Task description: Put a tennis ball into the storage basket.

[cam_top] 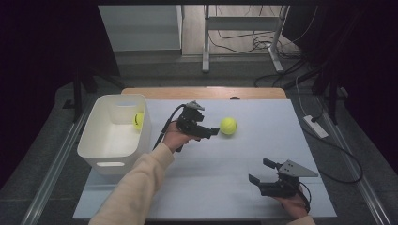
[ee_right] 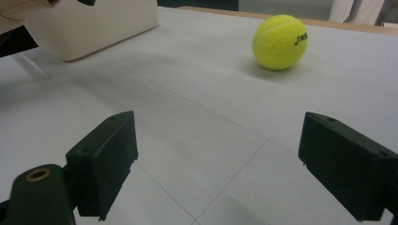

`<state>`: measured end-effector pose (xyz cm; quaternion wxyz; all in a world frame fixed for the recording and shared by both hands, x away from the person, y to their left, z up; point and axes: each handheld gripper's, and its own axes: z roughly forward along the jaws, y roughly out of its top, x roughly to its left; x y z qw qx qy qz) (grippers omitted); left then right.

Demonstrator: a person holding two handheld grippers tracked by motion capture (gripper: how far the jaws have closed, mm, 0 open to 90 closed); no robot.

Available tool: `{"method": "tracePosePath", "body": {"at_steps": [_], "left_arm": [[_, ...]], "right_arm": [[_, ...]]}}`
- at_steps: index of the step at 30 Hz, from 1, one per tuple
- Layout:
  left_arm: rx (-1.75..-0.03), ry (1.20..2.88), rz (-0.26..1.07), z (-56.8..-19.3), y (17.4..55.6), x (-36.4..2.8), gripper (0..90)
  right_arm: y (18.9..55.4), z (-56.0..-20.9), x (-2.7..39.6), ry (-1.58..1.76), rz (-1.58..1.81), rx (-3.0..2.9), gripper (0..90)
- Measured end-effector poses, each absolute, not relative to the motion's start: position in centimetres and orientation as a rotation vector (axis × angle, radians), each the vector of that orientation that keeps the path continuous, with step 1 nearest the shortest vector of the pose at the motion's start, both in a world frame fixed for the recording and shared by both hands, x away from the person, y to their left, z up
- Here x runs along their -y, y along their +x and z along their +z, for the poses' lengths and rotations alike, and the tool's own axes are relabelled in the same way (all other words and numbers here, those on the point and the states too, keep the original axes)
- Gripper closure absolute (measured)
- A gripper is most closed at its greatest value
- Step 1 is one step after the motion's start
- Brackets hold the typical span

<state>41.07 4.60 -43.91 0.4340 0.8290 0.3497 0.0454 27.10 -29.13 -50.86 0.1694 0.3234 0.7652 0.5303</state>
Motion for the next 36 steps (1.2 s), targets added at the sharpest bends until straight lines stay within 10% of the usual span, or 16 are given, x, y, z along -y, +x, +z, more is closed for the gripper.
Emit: {"method": "tracePosePath", "body": {"at_steps": [36], "left_arm": [[-0.867,2.099,0.123,-45.3,43.5,-1.1,11.6]], "right_arm": [[27.1,-50.8,29.0,0.923,1.52,-2.174,12.2]]}}
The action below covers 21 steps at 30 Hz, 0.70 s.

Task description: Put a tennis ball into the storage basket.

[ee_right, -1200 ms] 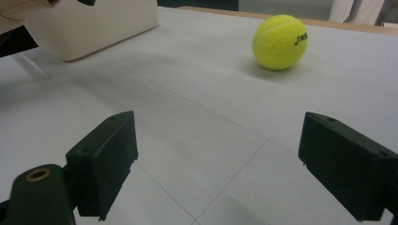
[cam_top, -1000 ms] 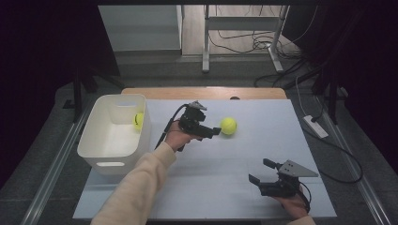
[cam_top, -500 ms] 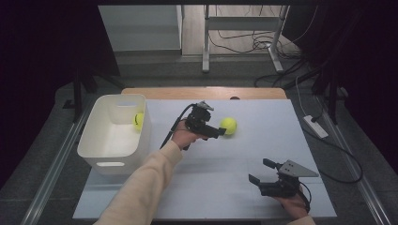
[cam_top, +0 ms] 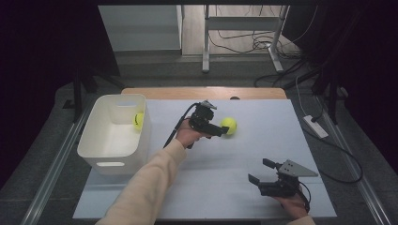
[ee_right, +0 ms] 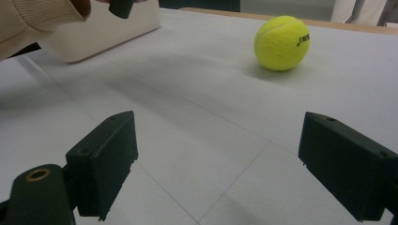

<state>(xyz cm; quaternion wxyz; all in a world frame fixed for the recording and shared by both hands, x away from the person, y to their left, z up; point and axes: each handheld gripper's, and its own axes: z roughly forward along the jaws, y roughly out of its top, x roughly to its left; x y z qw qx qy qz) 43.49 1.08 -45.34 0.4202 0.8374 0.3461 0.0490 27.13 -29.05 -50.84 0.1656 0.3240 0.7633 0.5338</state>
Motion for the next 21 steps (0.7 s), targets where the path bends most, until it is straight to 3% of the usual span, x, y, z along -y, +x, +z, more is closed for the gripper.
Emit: {"method": "tracePosePath", "body": {"at_steps": [21], "left_arm": [[-0.883,2.146,0.125,-46.3,44.6,0.3,9.9]], "right_arm": [[27.1,-50.8,29.2,0.917,1.523,-2.169,12.2]]}}
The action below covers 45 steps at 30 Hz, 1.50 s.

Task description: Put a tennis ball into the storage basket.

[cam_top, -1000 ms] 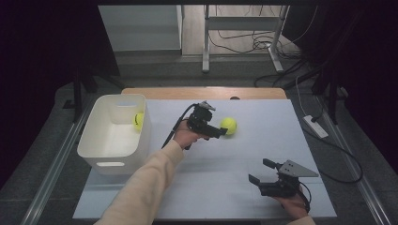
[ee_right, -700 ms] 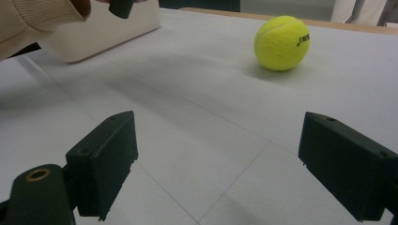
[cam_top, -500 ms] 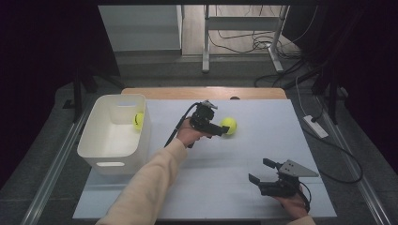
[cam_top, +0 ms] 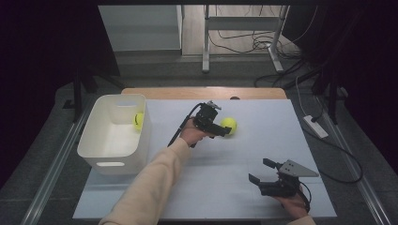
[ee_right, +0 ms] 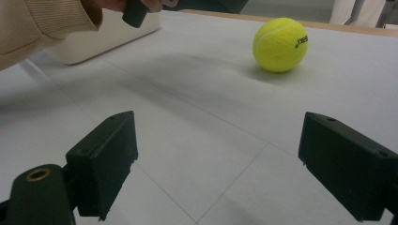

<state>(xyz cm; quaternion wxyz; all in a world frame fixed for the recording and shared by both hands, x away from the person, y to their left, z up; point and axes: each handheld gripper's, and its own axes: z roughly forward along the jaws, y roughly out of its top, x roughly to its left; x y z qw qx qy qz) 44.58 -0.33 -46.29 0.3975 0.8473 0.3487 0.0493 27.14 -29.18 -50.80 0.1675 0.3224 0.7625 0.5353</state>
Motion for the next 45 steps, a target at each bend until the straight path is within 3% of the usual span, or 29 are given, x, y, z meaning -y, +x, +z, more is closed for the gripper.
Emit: {"method": "tracePosePath", "body": {"at_steps": [45], "left_arm": [[-0.916,2.153,0.131,-48.6,46.2,2.2,8.3]], "right_arm": [[27.1,-50.8,29.2,0.922,1.53,-2.162,12.2]]}}
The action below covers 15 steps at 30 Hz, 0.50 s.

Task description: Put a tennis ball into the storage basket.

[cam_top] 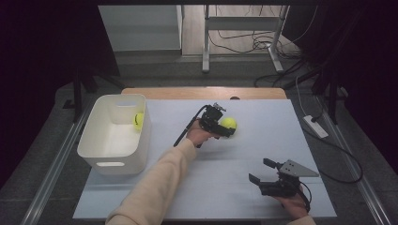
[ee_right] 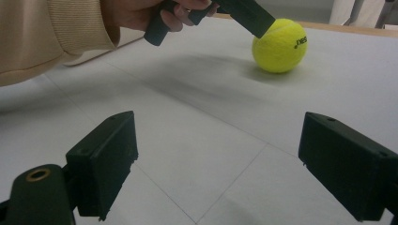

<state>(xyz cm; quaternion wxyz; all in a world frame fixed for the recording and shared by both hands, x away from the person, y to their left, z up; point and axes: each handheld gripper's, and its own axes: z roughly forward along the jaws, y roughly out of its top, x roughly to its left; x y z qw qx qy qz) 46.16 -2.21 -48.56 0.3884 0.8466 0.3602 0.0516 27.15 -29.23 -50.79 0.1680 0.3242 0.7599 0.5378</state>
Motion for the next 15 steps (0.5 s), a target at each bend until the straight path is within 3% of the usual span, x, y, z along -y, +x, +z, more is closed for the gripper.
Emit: {"method": "tracePosePath", "body": {"at_steps": [15], "left_arm": [[-0.911,2.162,0.146,-49.08,46.61,3.22,8.3]], "right_arm": [[27.14,-50.76,29.18,0.921,1.523,-2.167,12.2]]}}
